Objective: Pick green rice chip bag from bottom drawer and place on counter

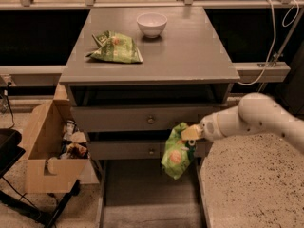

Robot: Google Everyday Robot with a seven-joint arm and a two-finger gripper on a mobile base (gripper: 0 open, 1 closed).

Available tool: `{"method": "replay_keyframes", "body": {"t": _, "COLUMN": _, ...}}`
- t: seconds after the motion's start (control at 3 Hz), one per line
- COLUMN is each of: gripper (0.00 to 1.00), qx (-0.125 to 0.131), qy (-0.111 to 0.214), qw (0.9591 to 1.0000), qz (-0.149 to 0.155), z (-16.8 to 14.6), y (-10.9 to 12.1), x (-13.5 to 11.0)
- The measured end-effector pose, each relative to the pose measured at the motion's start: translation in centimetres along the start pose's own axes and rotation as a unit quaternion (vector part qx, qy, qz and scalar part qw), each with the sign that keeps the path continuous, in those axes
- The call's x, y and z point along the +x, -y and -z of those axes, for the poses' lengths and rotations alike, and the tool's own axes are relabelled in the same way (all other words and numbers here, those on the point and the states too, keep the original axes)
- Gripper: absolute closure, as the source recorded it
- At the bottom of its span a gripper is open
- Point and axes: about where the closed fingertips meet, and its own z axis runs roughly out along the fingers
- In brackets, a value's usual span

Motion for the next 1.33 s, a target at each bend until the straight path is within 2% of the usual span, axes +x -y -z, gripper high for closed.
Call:
{"method": "replay_keyframes", "body": {"t": 0.33, "gripper": 1.00, "qx": 0.025, "qy": 0.013, "qw": 0.9996, "qz": -0.006, "z": 5.3, "y": -2.8, "x": -5.4}}
{"method": "replay_keyframes", "body": {"t": 0.67, "gripper": 1.00, "qx": 0.060, "qy": 0.038, "qw": 0.9974, "qz": -0.011, "z": 11.4, "y": -5.4, "x": -11.1}}
{"method": "replay_keyframes", "body": {"t": 1.0, "gripper": 1.00, "qx": 0.115, "qy": 0.091, "qw": 0.9892, "qz": -0.008, "z": 18.5, "y": -8.9, "x": -19.0}}
{"method": "replay_keyframes", "body": {"t": 1.33, "gripper": 1.00, "qx": 0.152, "qy": 0.138, "qw": 0.9786, "qz": -0.003, "z": 21.6, "y": -10.2, "x": -24.6}}
